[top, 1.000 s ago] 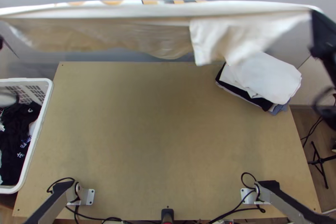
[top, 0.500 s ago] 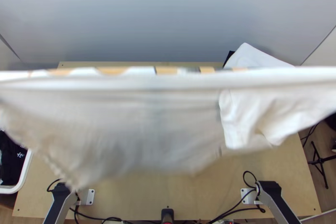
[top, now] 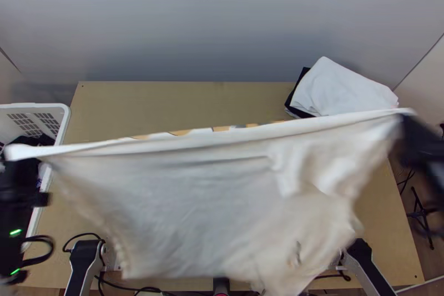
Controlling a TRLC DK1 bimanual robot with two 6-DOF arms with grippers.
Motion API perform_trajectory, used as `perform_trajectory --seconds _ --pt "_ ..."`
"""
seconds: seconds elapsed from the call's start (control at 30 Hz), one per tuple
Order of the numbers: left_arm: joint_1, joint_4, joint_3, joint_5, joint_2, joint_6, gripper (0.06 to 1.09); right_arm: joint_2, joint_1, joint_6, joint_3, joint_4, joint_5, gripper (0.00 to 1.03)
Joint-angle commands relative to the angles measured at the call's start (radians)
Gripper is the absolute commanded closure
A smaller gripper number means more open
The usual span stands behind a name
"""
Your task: Fold the t-shirt
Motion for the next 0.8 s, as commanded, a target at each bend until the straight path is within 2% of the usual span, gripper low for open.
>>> perform_trajectory --seconds 0.0,0.13,0.4,0.57,0.77 --pt "-0.035 0.078 -0.455 0.012 -0.122 0.084 1.05 0.042 0.146 0.107 -0.504 0.208 0.011 1.0" --pt "-0.047 0.227 -0.581 0.027 -0.007 0.091 1.05 0.221 0.201 0.104 -0.581 0.346 0.011 1.0" --pt "-0.058 0.598 -0.58 0.029 0.444 0.075 1.05 0.511 0.225 0.052 -0.527 0.521 0.012 1.0" --pt "-0.05 0.709 -0.486 0.027 0.74 0.076 1.05 0.695 0.214 0.046 -0.391 0.534 0.012 1.0" --pt "-0.041 0.72 -0.316 0.026 1.027 0.055 1.05 0.933 0.183 0.046 -0.164 0.468 0.014 1.0"
